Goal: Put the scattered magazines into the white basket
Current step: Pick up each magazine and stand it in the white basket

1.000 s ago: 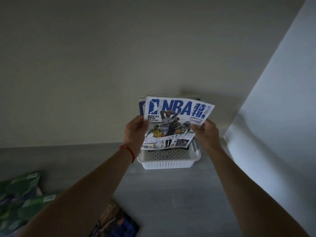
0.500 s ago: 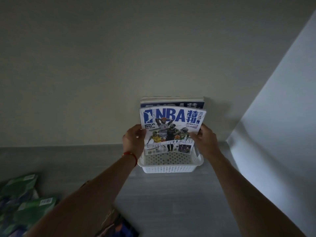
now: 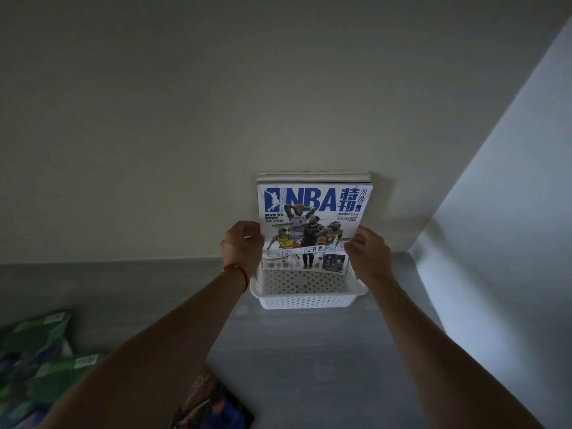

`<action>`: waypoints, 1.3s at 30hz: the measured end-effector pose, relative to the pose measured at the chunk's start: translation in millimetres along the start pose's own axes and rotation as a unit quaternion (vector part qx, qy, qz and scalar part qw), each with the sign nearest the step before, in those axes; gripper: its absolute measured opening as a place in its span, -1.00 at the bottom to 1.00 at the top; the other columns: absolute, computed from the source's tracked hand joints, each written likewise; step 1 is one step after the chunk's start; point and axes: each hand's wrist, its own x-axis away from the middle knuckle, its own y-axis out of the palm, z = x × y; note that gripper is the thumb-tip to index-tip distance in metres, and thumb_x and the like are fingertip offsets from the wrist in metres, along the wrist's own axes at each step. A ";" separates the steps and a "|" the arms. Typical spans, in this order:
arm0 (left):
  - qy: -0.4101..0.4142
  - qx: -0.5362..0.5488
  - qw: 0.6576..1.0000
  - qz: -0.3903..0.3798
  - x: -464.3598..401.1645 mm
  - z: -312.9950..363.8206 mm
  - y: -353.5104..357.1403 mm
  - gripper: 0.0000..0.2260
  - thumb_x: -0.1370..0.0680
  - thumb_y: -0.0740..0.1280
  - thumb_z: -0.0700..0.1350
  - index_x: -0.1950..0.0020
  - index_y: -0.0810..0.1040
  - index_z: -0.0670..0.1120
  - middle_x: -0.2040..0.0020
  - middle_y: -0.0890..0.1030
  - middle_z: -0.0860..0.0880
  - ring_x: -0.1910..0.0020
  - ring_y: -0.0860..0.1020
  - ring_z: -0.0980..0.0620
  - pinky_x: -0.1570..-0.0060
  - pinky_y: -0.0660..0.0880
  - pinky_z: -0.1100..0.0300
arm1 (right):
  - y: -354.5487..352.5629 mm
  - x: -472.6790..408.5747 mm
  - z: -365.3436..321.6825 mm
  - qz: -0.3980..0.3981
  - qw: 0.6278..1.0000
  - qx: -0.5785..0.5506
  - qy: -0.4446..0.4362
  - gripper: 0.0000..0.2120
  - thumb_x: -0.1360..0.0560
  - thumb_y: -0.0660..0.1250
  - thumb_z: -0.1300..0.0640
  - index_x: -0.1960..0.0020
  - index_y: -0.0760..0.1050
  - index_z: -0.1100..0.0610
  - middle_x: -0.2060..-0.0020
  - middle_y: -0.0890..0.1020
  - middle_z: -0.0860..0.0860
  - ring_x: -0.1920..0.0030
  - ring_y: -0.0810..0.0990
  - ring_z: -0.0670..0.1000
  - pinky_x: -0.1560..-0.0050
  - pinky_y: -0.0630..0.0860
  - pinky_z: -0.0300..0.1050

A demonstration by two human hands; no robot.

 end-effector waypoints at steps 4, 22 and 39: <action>0.003 -0.002 0.998 -0.057 14.5 -11.0 -28.6 -0.64 -0.48 0.28 -0.37 -0.21 0.58 -0.10 -0.09 0.66 -0.04 -0.07 0.62 0.01 -0.13 0.57 0.18 | -0.6 27.1 -4.7 0.016 1.000 -0.014 0.003 -0.65 -0.50 0.26 0.35 -0.27 0.50 0.22 -0.18 0.64 0.10 -0.14 0.62 0.07 -0.04 0.44 -0.21; 0.224 -0.363 0.876 -0.227 151.9 -237.4 -289.6 -0.60 -0.33 0.58 -0.17 -0.16 0.68 -0.10 -0.31 0.57 -0.24 -0.27 0.53 -0.33 -0.21 0.53 -0.22 | 175.8 321.9 -29.0 -0.204 0.892 0.402 -0.017 -0.40 -0.57 0.26 -0.17 -0.50 0.20 0.07 -0.36 0.39 0.04 -0.38 0.37 0.11 -0.27 0.45 0.05; 0.403 -0.325 0.832 -0.200 109.8 -92.9 -261.9 -0.29 -0.50 0.43 0.07 -0.58 0.21 0.01 -0.54 0.31 -0.16 -0.53 0.25 -0.20 -0.51 0.13 -0.22 | 83.7 267.6 -125.8 -0.181 0.971 0.057 -0.147 -0.79 -0.41 0.55 0.16 0.03 0.65 -0.08 0.25 0.66 -0.30 0.20 0.60 -0.29 0.17 0.46 -0.25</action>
